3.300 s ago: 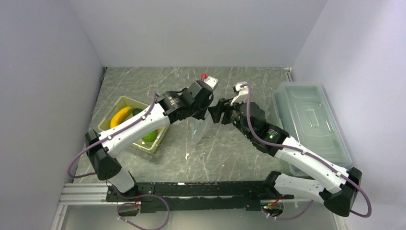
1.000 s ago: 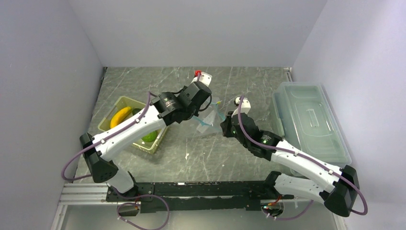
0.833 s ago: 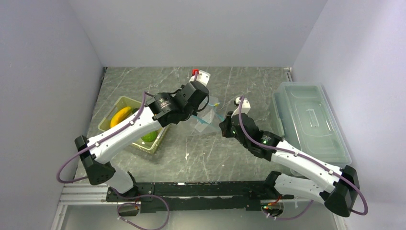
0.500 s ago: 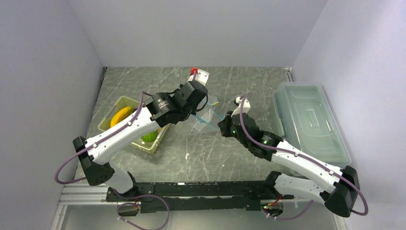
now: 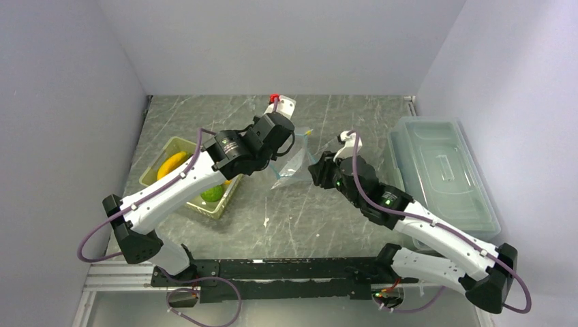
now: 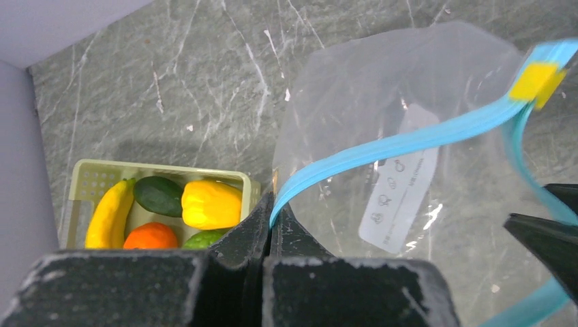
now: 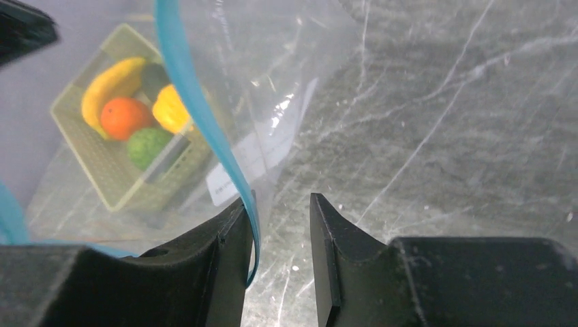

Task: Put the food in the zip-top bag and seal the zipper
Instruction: Open the zipper of the food storage bag, then move the bin to the center of the board.

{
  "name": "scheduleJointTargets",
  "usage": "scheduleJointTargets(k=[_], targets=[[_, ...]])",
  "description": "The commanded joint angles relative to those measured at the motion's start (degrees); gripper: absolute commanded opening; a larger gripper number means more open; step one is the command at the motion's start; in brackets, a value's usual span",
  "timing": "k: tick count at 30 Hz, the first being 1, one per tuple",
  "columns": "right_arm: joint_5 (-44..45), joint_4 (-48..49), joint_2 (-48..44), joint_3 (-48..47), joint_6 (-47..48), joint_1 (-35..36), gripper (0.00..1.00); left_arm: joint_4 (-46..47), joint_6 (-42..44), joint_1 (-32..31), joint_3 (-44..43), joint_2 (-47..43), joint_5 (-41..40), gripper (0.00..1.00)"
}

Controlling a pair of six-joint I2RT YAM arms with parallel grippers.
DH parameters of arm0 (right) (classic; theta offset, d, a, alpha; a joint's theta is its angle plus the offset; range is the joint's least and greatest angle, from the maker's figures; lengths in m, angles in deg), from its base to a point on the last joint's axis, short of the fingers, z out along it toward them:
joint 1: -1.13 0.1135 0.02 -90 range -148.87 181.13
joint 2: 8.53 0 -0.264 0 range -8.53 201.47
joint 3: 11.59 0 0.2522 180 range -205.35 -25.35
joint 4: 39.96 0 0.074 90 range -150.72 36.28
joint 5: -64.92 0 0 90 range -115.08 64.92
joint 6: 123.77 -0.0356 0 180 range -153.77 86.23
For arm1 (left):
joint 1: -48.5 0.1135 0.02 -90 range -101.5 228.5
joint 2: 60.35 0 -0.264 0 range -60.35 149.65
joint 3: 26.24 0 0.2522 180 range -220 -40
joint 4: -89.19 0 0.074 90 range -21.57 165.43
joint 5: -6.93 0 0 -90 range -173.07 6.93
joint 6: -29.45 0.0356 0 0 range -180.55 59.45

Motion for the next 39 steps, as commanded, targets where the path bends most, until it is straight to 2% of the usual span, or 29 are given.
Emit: scheduleJointTargets(k=[1, 9, 18, 27, 39], targets=[[1.63, 0.5, -2.06, -5.53, 5.34, 0.01, 0.39, 0.69, 1.77, 0.26, -2.33, -0.33, -3.77, 0.0], [3.33, 0.61, -5.64, -9.45, 11.38, 0.01, 0.45, 0.67, 3.4, 0.88, -4.6, 0.29, -7.33, 0.0], [6.1, -1.26, -4.07, -13.45, 14.75, 0.01, 0.5, -0.61, 8.2, 2.75, -9.24, 0.08, -12.2, 0.0], [1.58, 2.3, 6.17, -14.93, 15.86, -0.15, 0.51, -1.99, 11.16, 6.87, -7.6, -3.17, -17.69, 0.0], [-14.23, 8.29, 28.32, -22.77, 14.28, -1.89, 0.51, -3.41, 8.03, 16.75, 0.17, -11.56, -16.46, 0.0]])
